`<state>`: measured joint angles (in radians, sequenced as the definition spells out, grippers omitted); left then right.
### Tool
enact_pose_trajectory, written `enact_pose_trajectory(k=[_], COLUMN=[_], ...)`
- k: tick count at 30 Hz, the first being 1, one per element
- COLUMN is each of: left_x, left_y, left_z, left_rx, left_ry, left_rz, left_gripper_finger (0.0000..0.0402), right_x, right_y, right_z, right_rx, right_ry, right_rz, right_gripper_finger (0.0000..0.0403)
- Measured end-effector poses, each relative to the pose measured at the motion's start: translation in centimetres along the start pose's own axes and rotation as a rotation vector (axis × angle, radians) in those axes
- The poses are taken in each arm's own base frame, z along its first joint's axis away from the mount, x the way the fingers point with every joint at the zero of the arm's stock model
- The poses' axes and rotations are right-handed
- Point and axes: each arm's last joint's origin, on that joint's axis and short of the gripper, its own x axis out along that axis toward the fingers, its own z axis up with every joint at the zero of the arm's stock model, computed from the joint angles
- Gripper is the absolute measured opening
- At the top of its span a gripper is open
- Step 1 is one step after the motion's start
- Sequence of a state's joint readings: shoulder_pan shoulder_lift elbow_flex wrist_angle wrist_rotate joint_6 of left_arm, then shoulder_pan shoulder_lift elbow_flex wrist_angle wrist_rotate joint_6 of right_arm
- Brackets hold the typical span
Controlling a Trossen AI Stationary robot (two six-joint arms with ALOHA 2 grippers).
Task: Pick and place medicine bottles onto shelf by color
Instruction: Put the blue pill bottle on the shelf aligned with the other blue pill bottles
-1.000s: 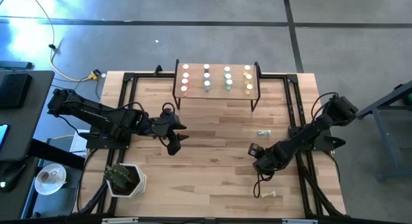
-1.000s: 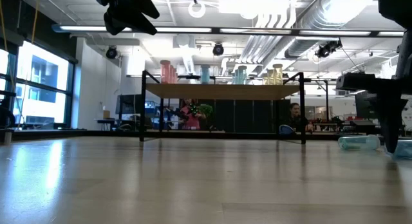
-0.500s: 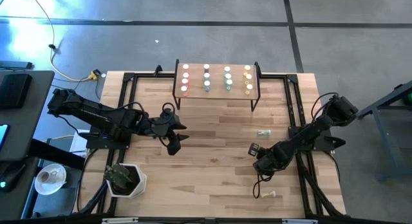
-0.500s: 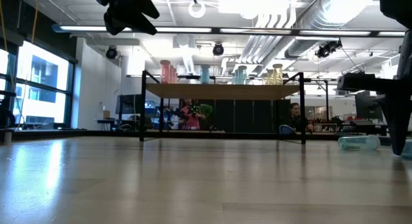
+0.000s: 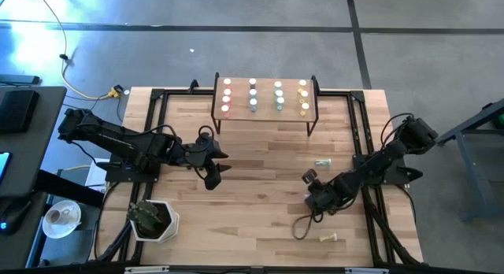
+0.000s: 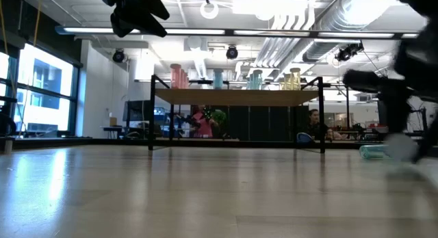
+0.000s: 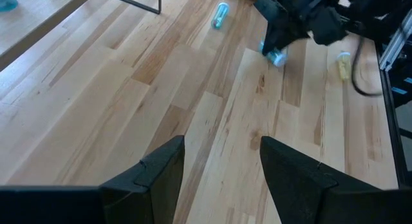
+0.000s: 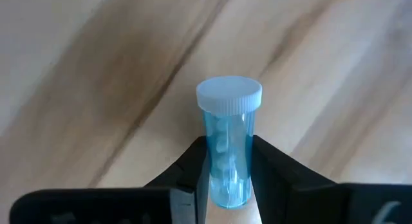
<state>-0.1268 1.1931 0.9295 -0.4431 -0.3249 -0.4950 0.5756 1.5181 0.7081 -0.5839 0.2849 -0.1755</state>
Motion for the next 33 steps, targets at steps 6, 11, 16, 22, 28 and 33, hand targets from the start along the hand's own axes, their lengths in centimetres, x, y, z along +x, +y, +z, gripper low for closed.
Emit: enact_pose_trajectory(k=[6,11,16,22,28,33], left_x=[0.0,0.0,0.0,0.0,0.1,0.5], left_y=[0.0,0.0,0.0,0.0,0.3,1.8], left_z=[0.0,0.0,0.0,0.0,0.1,1.1], left_rx=[0.0,0.001,0.051,0.154,0.27,0.29], left_ry=[0.0,0.001,0.001,0.001,0.004,0.011], left_rz=[-0.001,0.0,0.0,0.0,0.001,0.003], left_gripper_finger=[0.0193,0.0193,0.0193,0.0193,0.0193,0.0193], right_x=[-0.3,-0.4,-0.9,-2.0,-2.6,-2.8], right_y=[-1.1,-2.7,-4.3,-6.7,-9.6,-11.8], right_z=[1.7,2.8,4.0,5.2,5.1,4.4], right_rx=[0.22,0.408,0.515,0.656,0.835,0.902], right_ry=[-0.179,-0.318,-0.481,-0.713,-0.847,-0.895], right_rz=[-0.106,-0.195,-0.256,-0.308,-0.402,-0.469], right_gripper_finger=[0.0078,0.0078,0.0078,0.0078,0.0078,0.0078])
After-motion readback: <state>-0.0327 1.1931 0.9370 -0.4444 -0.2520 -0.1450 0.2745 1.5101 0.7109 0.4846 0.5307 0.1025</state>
